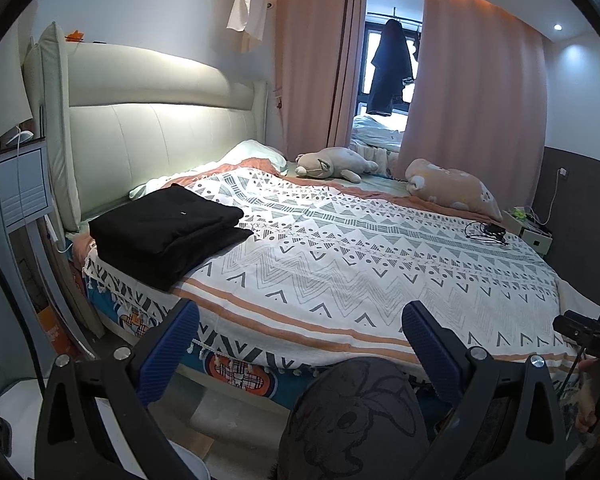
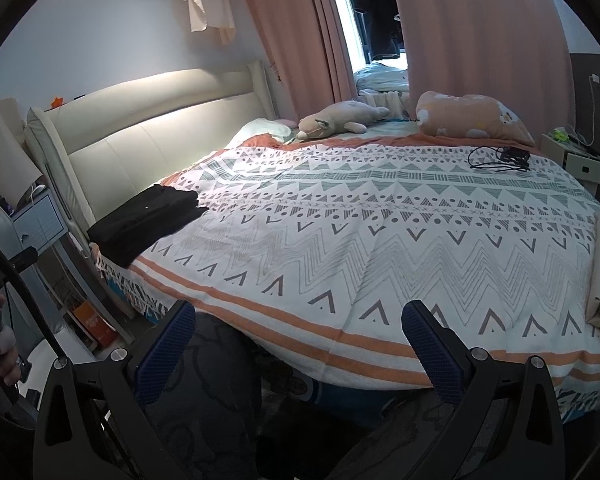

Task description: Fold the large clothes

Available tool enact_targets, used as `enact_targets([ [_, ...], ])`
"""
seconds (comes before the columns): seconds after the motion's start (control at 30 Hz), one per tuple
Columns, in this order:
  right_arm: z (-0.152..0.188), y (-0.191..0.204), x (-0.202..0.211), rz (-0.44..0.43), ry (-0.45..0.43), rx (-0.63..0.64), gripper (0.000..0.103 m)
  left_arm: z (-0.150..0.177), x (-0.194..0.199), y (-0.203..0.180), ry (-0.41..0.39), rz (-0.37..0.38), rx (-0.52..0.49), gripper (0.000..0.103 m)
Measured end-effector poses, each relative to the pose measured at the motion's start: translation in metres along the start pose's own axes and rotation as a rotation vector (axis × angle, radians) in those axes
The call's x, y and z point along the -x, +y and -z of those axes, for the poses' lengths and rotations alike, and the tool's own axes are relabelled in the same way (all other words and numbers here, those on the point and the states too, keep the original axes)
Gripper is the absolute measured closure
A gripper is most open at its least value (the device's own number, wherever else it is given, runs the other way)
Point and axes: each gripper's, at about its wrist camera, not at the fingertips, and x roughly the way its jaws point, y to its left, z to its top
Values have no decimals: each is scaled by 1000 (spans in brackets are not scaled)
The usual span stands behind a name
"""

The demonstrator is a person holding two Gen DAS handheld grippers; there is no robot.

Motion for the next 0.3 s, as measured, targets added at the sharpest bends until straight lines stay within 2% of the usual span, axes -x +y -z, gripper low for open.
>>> enact_targets([
  [0.3,7,1,16,10,4,-19,0,6,7,-12,27,36,-32,0],
])
